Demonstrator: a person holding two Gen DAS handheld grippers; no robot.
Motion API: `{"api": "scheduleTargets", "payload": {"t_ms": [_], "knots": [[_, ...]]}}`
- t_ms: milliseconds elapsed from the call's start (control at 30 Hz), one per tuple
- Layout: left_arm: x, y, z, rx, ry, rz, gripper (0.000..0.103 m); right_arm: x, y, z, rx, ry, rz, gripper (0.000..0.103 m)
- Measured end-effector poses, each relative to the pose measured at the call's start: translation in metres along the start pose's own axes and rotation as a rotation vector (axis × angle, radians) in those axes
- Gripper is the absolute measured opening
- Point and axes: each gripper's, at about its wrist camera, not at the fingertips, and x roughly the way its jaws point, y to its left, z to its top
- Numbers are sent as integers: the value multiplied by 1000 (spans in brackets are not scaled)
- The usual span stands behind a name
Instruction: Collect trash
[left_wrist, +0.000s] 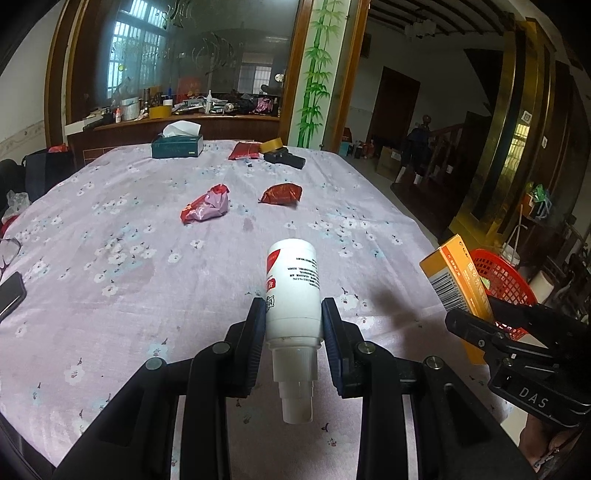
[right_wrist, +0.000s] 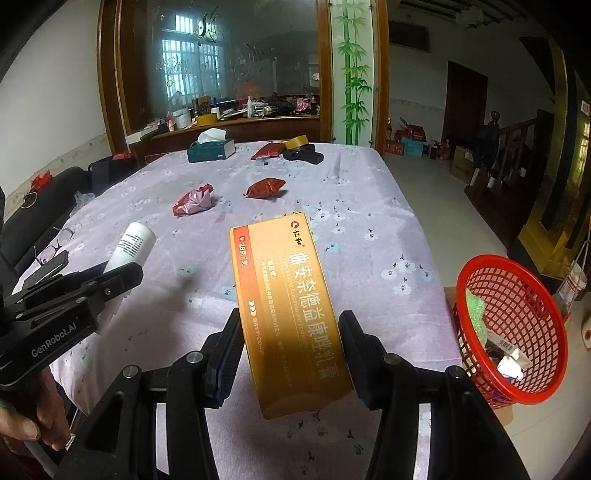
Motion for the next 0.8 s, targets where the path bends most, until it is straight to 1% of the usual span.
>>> {"api": "scheduleTargets", "payload": {"t_ms": [267,633,800], "knots": [[10,-7,4,8,18,-16,29,2,-15,-2,50,7,48,56],[21,-15,8,23,37,-13,29,4,-30,-5,94,9,73,56],[27,-26,12,44,42,-19,29,3,-38,-7,116,5,73,56]]}}
